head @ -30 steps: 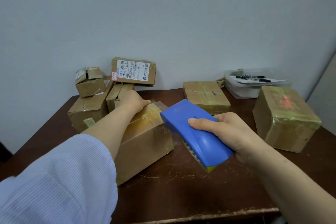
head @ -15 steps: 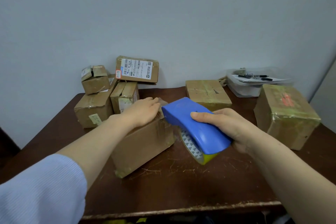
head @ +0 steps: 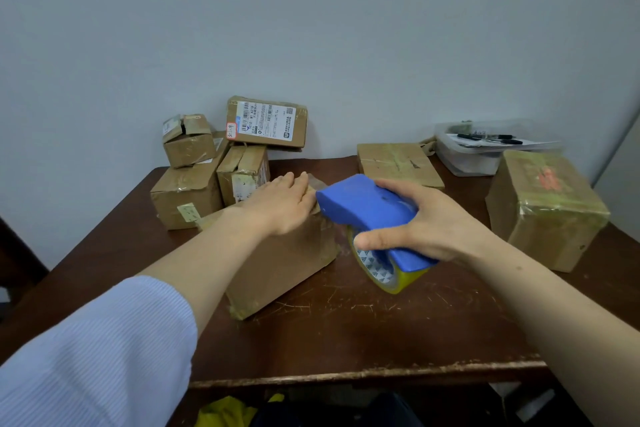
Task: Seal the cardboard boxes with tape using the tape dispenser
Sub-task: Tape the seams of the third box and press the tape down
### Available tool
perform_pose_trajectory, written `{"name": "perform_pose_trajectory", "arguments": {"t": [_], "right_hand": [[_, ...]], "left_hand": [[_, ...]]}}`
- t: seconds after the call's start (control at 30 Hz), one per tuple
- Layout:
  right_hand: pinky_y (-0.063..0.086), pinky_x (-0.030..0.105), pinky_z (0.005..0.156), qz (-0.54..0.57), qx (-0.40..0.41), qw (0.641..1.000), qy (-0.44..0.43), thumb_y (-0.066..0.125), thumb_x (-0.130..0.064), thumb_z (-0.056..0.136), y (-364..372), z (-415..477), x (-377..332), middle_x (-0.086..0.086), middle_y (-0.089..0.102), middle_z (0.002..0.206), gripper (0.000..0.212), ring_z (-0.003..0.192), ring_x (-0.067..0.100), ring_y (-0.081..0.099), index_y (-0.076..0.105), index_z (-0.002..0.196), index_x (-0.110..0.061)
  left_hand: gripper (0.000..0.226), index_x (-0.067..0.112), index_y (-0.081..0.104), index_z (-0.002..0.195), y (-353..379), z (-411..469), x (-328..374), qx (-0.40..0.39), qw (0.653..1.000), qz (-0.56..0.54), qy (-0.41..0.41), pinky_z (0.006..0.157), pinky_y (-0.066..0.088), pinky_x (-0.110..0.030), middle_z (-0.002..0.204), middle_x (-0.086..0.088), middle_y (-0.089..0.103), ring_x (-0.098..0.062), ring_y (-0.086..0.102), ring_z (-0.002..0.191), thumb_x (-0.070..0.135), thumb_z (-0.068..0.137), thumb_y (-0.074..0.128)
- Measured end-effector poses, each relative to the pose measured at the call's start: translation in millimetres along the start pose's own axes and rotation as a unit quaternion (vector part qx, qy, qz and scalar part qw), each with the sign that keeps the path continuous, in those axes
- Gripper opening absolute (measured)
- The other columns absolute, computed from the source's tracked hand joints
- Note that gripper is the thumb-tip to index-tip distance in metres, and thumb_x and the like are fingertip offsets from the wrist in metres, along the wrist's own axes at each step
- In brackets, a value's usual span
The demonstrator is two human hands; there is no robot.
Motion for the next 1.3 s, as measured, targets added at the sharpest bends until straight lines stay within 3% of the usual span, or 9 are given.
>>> {"name": "perform_pose_trajectory", "arguments": {"t": [0.13,0.3,0.47,0.8,0.9,1.0,1.13,1.2,1.3], "right_hand": [[0.041,0.036,0.100,-0.107,-0.011,0.994,-0.006,0.077,-0.063,0.056,4.7,1.6,-1.7,-0.010,0.035,0.146,0.108,0.123,0.017,0.044,0.021,0.147,-0.042],[0.042,0.038,0.101,-0.177,-0.040,0.983,0.007,0.071,-0.075,0.046,9.1,-6.8,-5.1,-0.007,0.032,0.149,0.127,0.128,0.022,0.042,0.005,0.149,-0.041],[0.049,0.033,0.085,-0.179,-0.028,0.983,0.001,0.073,-0.048,0.066,4.8,-12.1,6.6,-0.006,0.046,0.131,0.103,0.102,0.021,0.052,0.010,0.147,-0.046],[0.040,0.026,0.087,-0.211,-0.088,0.974,0.008,0.074,-0.050,0.070,-8.6,-24.9,12.7,-0.009,0.036,0.144,0.099,0.111,0.015,0.046,0.014,0.148,-0.044],[0.041,0.027,0.090,-0.228,-0.102,0.968,0.010,0.074,-0.049,0.069,-15.0,-17.8,-0.2,-0.009,0.036,0.144,0.096,0.118,0.016,0.046,0.020,0.148,-0.041],[0.046,0.030,0.091,-0.265,-0.130,0.955,0.015,0.071,-0.049,0.069,-13.5,-7.6,-19.8,-0.009,0.048,0.132,0.084,0.108,0.016,0.053,0.033,0.143,-0.037],[0.056,0.037,0.080,-0.285,-0.149,0.947,0.017,0.069,-0.050,0.061,-12.5,15.7,-44.4,-0.003,0.066,0.102,0.050,0.088,0.017,0.064,0.065,0.106,-0.030],[0.056,0.036,0.081,-0.340,-0.174,0.924,0.023,0.072,-0.054,0.052,0.3,24.9,-48.6,-0.002,0.068,0.101,0.053,0.089,0.019,0.064,0.069,0.098,-0.027],[0.054,0.036,0.085,-0.382,-0.221,0.896,0.045,0.074,-0.055,0.050,19.6,27.4,-35.7,-0.002,0.065,0.114,0.069,0.097,0.020,0.062,0.067,0.111,-0.022]], "left_hand": [[0.059,0.018,0.000,0.152,0.6,-4.5,2.7,0.012,1.000,0.015,-0.003,0.120,0.006,-0.036,0.160,-0.007,0.003,-0.021,0.004,0.147,0.045,0.101,0.011],[0.059,0.018,-0.001,0.152,0.8,-4.8,3.4,0.012,1.000,0.016,-0.007,0.120,0.005,-0.035,0.160,-0.006,0.002,-0.020,0.003,0.147,0.045,0.101,0.011],[0.061,0.018,0.001,0.152,0.7,-5.3,1.7,0.012,1.000,0.008,0.002,0.120,0.005,-0.035,0.160,-0.006,0.003,-0.019,0.003,0.147,0.049,0.100,0.011],[0.076,0.020,0.002,0.153,-4.0,-13.5,9.0,0.011,1.000,0.015,-0.003,0.118,0.006,-0.037,0.160,-0.004,0.004,-0.020,0.005,0.147,0.065,0.093,0.015],[0.077,0.020,0.003,0.153,-5.2,-14.0,10.7,0.015,1.000,0.010,-0.004,0.118,0.005,-0.037,0.160,-0.005,0.005,-0.021,0.006,0.147,0.066,0.092,0.017],[0.076,0.019,0.003,0.153,-5.1,-14.0,9.9,0.018,1.000,0.006,-0.003,0.118,0.005,-0.037,0.160,-0.006,0.006,-0.022,0.006,0.147,0.064,0.093,0.017],[0.076,0.019,0.004,0.153,-5.1,-12.2,9.5,0.020,1.000,0.005,-0.005,0.117,0.006,-0.036,0.160,-0.006,0.007,-0.022,0.008,0.147,0.064,0.094,0.019],[0.076,0.020,0.004,0.153,-4.7,-12.3,8.6,0.024,1.000,0.003,-0.008,0.117,0.007,-0.036,0.160,-0.005,0.008,-0.022,0.008,0.147,0.065,0.094,0.018],[0.081,0.021,0.004,0.153,-5.2,-12.3,7.6,0.022,1.000,0.002,-0.005,0.117,0.008,-0.037,0.160,-0.003,0.008,-0.021,0.008,0.147,0.070,0.090,0.017]]}}
Point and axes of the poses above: each hand's wrist, its own z-axis towards the middle knuckle, its own y-axis out of the palm, x = y × z, the point moved 5 cm from there along z, towards the middle knuckle
